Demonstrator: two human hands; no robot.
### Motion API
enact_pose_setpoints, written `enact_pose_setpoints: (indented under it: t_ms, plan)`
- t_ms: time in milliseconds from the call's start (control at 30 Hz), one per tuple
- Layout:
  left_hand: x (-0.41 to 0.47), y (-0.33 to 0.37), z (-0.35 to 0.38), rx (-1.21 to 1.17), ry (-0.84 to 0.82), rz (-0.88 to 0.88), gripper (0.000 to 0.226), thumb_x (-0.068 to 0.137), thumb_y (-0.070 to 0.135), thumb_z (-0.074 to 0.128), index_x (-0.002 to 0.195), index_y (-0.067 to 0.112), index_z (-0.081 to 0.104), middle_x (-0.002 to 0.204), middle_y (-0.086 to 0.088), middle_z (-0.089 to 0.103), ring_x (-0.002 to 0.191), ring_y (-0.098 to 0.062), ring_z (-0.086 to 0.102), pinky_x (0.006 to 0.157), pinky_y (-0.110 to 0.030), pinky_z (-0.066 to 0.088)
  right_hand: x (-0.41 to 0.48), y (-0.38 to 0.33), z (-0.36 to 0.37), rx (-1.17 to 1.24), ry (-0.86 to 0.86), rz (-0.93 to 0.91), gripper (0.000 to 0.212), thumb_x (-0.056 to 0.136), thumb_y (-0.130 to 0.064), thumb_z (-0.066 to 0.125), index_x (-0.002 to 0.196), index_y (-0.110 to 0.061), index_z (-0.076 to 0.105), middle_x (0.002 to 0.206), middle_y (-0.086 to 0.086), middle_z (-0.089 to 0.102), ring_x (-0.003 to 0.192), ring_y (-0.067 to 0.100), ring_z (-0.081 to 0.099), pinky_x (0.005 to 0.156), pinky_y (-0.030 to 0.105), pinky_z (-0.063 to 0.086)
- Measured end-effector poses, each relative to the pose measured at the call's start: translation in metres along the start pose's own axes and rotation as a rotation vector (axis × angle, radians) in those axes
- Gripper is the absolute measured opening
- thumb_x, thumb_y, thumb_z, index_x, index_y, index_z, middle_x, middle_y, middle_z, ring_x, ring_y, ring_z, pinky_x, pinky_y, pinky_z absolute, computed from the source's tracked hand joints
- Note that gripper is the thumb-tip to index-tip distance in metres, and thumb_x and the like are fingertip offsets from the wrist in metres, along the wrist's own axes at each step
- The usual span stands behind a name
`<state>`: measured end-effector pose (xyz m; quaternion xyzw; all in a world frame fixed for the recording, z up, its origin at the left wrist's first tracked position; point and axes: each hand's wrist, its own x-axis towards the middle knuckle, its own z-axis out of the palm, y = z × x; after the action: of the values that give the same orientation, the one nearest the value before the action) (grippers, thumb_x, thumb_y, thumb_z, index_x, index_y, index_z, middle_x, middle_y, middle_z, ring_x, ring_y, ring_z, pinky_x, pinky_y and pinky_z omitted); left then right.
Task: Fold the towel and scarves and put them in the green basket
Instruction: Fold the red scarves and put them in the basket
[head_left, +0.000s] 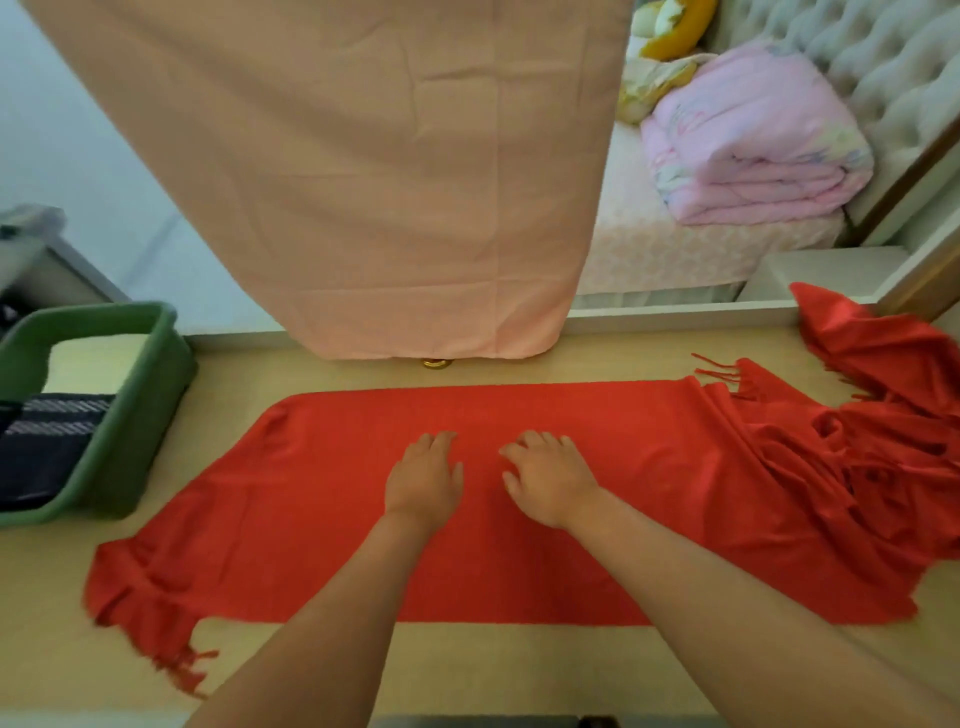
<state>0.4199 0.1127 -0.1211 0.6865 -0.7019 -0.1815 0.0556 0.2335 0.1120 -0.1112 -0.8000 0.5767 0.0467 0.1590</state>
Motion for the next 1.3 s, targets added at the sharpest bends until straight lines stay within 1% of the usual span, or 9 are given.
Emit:
enact_pose_setpoints:
  t_ms: [467, 700, 800, 900, 1033, 1100, 1167, 1233, 1300]
  plan:
    - [-0.075, -0.333, -0.088, -0.039, -0.029, -0.271, 0.053, 0.094, 0.019, 0.045, 0.146, 0.016, 0.037, 0.145, -0.005, 0.043, 0.133, -0.027, 0.04, 0.108, -0.041, 0.038, 0.098, -0.324, 0.04, 0.02, -0.08, -0.208, 0.044, 0.096, -0.029, 0.049, 0.14, -0.026, 0.047, 0.137, 0.003, 0.049, 0.127, 0.026, 0.048, 0.107, 0.043, 0.035]
    - [-0.103, -0.423, -0.097, -0.005, -0.075, -0.459, 0.066, 0.092, 0.024, 0.045, 0.153, 0.024, 0.02, 0.151, -0.007, 0.03, 0.132, -0.031, 0.034, 0.099, -0.044, 0.041, 0.112, -0.43, 0.076, 0.097, -0.208, -0.24, 0.055, 0.09, -0.047, 0.058, 0.14, -0.027, 0.048, 0.134, 0.0, 0.049, 0.123, 0.026, 0.053, 0.099, 0.04, 0.045]
    - [-0.106, -0.442, -0.101, -0.023, -0.078, -0.543, 0.067, 0.09, 0.031, 0.056, 0.149, 0.018, 0.026, 0.137, -0.009, 0.046, 0.126, -0.03, 0.044, 0.094, -0.04, 0.044, 0.117, -0.456, 0.092, 0.109, -0.226, -0.245, 0.075, 0.087, -0.047, 0.062, 0.152, -0.028, 0.029, 0.157, 0.0, 0.027, 0.128, 0.028, 0.05, 0.101, 0.042, 0.046]
    - [-0.106, -0.449, -0.103, -0.01, -0.087, -0.516, 0.039, 0.089, 0.029, 0.057, 0.127, 0.021, 0.055, 0.117, -0.005, 0.063, 0.112, -0.027, 0.056, 0.084, -0.035, 0.048, 0.124, -0.464, 0.1, 0.098, -0.246, -0.206, 0.098, 0.085, -0.038, 0.066, 0.157, -0.035, 0.0, 0.166, -0.003, -0.003, 0.122, 0.032, 0.056, 0.094, 0.041, 0.05]
    - [-0.11, -0.436, -0.107, -0.157, 0.064, -0.263, 0.023, 0.089, 0.021, 0.05, 0.106, 0.025, 0.064, 0.1, -0.002, 0.057, 0.09, -0.03, 0.062, 0.069, -0.038, 0.048, 0.128, -0.462, 0.094, 0.148, -0.206, -0.259, 0.109, 0.08, -0.028, 0.067, 0.153, -0.043, -0.013, 0.163, -0.008, 0.018, 0.111, 0.034, 0.063, 0.086, 0.041, 0.053]
    - [-0.108, -0.425, -0.107, -0.251, 0.13, -0.08, 0.021, 0.088, 0.016, 0.047, 0.103, 0.022, 0.061, 0.098, 0.001, 0.057, 0.084, -0.03, 0.061, 0.063, -0.042, 0.048, 0.129, -0.457, 0.088, 0.219, -0.165, -0.254, 0.102, 0.078, -0.025, 0.066, 0.154, -0.045, 0.0, 0.143, -0.005, 0.049, 0.106, 0.029, 0.063, 0.085, 0.039, 0.053]
    - [-0.103, -0.411, -0.11, -0.346, 0.192, 0.056, 0.026, 0.084, 0.014, 0.043, 0.101, 0.025, 0.06, 0.097, 0.007, 0.06, 0.084, -0.024, 0.062, 0.065, -0.043, 0.05, 0.129, -0.445, 0.079, 0.33, -0.119, -0.216, 0.072, 0.077, -0.023, 0.065, 0.14, -0.044, 0.038, 0.115, -0.003, 0.066, 0.102, 0.025, 0.064, 0.082, 0.038, 0.051]
    - [-0.094, -0.394, -0.114, -0.444, 0.246, 0.115, 0.025, 0.083, 0.012, 0.046, 0.098, 0.028, 0.06, 0.094, 0.01, 0.062, 0.085, -0.018, 0.062, 0.07, -0.038, 0.051, 0.127, -0.429, 0.065, 0.456, -0.008, -0.147, 0.029, 0.078, -0.022, 0.064, 0.105, -0.03, 0.061, 0.092, -0.004, 0.069, 0.088, 0.02, 0.064, 0.075, 0.037, 0.049]
    - [-0.082, -0.377, -0.115, -0.528, 0.268, 0.128, 0.029, 0.085, 0.012, 0.054, 0.107, 0.029, 0.059, 0.1, 0.012, 0.063, 0.091, -0.012, 0.063, 0.078, -0.031, 0.051, 0.122, -0.406, 0.05, 0.54, 0.118, -0.038, 0.004, 0.082, -0.02, 0.067, 0.083, -0.023, 0.064, 0.074, -0.006, 0.064, 0.073, 0.014, 0.057, 0.067, 0.035, 0.043]
